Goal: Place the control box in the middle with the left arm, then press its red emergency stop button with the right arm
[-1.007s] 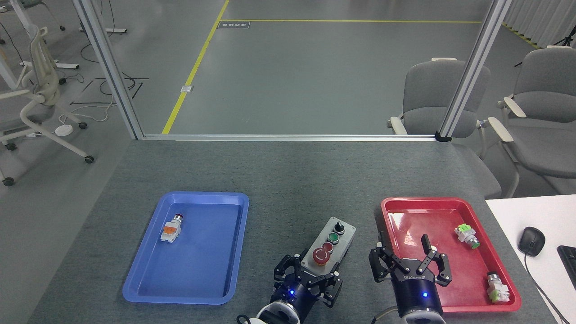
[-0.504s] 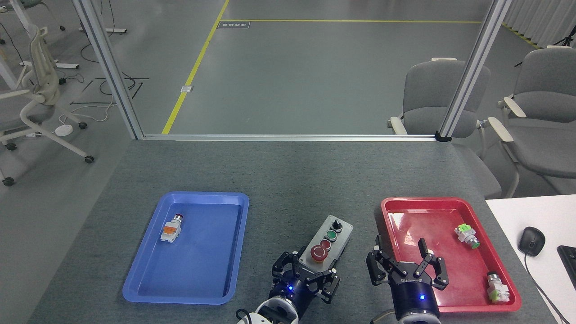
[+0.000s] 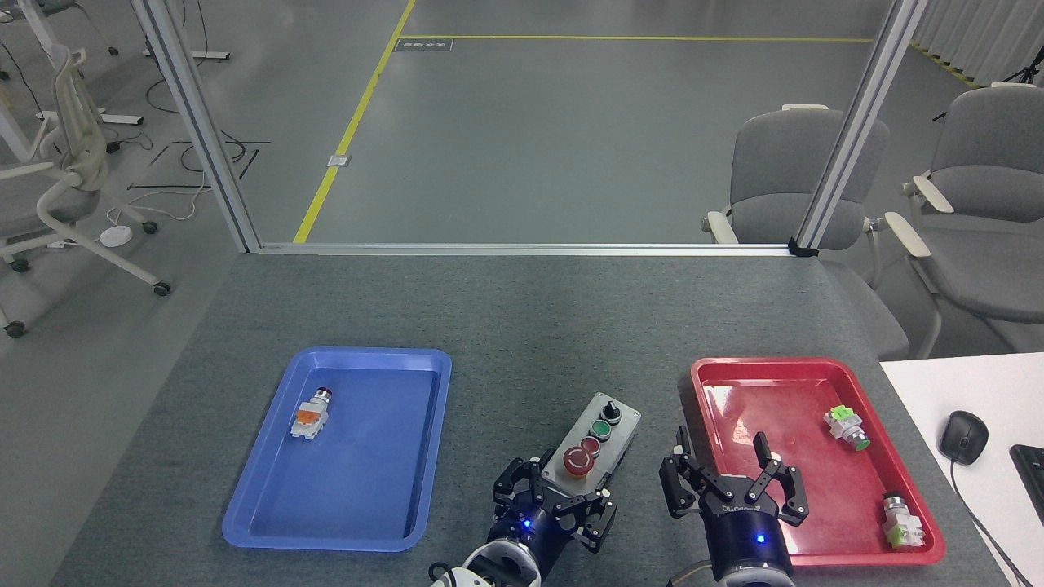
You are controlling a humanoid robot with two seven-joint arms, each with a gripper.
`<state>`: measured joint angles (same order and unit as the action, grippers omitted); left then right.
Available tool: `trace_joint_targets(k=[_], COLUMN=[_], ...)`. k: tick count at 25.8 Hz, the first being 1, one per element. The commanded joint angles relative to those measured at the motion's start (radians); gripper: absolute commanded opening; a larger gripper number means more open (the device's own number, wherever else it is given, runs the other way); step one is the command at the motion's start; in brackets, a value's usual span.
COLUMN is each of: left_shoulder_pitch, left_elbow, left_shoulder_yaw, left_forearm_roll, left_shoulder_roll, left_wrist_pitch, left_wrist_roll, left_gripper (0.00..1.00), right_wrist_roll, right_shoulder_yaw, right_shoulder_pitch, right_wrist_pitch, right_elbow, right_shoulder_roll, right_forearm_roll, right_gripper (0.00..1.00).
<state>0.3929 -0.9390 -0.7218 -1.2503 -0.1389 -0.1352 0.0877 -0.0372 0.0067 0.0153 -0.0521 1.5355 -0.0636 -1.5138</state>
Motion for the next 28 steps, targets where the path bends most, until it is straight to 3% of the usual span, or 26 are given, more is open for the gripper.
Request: trace_joint_targets(k=[1, 10, 19, 23, 28], left_shoulder_pitch=[0.000, -0.029, -0.078, -0.163, -0.313], left_elbow=[-0.001, -0.069, -0.135, -0.247, -0.461], left_shoulder_yaw=[0.001, 0.002, 0.041, 0.162, 0.447], left_forearm_roll=[0.000, 0.000, 0.005, 0.006, 0.011], left_shoulder_roll=[0.001, 0.016, 0.199, 0.280, 0.354], left_wrist_pitch=[0.005, 0.025, 0.086, 0.167, 0.344], left_wrist_roll=[-0.003, -0.002, 0.010, 0.009, 0.000], left_gripper=[0.90, 0.97, 0.99, 0.99, 0.99], right_wrist_roll=[0.002, 0.002, -0.001, -0.001, -0.001], right_shoulder_yaw=[0.001, 0.004, 0.006, 0.006, 0.006], right_shoulder_pitch=[0.000, -0.002, 0.000, 0.002, 0.002], right_wrist_pitch=[0.000, 0.002, 0.002, 0.002, 0.002], right_elbow=[0.000, 0.000, -0.002, -0.002, -0.002], right_shoulder_roll=[0.001, 0.013, 0.015, 0.016, 0.016], right_forearm_roll=[0.000, -0.020, -0.022, -0.034, -0.034], right_gripper=[0.97, 0.97, 0.97, 0.97, 0.97])
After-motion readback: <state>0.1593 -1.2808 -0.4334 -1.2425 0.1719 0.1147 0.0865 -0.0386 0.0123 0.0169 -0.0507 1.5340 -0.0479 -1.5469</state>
